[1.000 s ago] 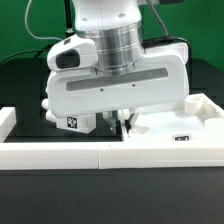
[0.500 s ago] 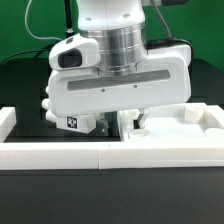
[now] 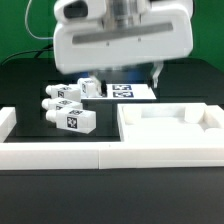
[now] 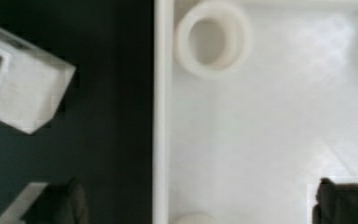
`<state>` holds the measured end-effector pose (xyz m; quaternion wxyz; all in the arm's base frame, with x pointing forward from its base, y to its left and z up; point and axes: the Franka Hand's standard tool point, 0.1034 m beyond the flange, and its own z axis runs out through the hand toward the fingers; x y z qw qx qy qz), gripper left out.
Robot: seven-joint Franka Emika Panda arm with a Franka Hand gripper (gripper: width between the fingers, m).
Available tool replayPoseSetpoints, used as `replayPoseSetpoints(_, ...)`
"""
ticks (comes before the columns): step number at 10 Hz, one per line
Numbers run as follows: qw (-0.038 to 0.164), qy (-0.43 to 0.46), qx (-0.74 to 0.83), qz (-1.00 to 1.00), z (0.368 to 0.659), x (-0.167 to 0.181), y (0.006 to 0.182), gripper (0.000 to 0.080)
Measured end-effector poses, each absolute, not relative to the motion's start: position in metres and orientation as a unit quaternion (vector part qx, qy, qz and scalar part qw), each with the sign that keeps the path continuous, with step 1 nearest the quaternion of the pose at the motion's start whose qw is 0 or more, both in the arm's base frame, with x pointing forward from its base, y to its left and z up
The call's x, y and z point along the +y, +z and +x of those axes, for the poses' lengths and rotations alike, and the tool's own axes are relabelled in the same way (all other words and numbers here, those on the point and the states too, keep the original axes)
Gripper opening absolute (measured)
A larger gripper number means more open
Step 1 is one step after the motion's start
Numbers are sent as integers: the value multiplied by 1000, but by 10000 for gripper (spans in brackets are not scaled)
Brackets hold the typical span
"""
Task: Assemble one leg
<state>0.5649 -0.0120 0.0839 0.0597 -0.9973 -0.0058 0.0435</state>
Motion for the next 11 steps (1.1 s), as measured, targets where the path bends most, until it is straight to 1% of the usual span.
replayPoseSetpoints(3, 61, 46, -8, -997, 564, -11, 80, 648)
replayPoseSetpoints(4, 58, 50, -14, -997, 560, -10, 80, 648)
replayPoseSetpoints(5, 44, 63, -35, -996, 544, -4, 83, 648)
replayPoseSetpoints(6, 26, 83, -64, -994, 523, 5, 85, 648)
replayPoseSetpoints(7, 20, 69, -78, -994, 518, 4, 86, 648)
replayPoseSetpoints(8, 21, 52, -70, -996, 512, -6, 82, 648)
replayPoseSetpoints(10, 24, 57, -124, -990, 512, -4, 82, 648)
replayPoseSetpoints(11, 25, 60, -119, -991, 511, -4, 81, 648)
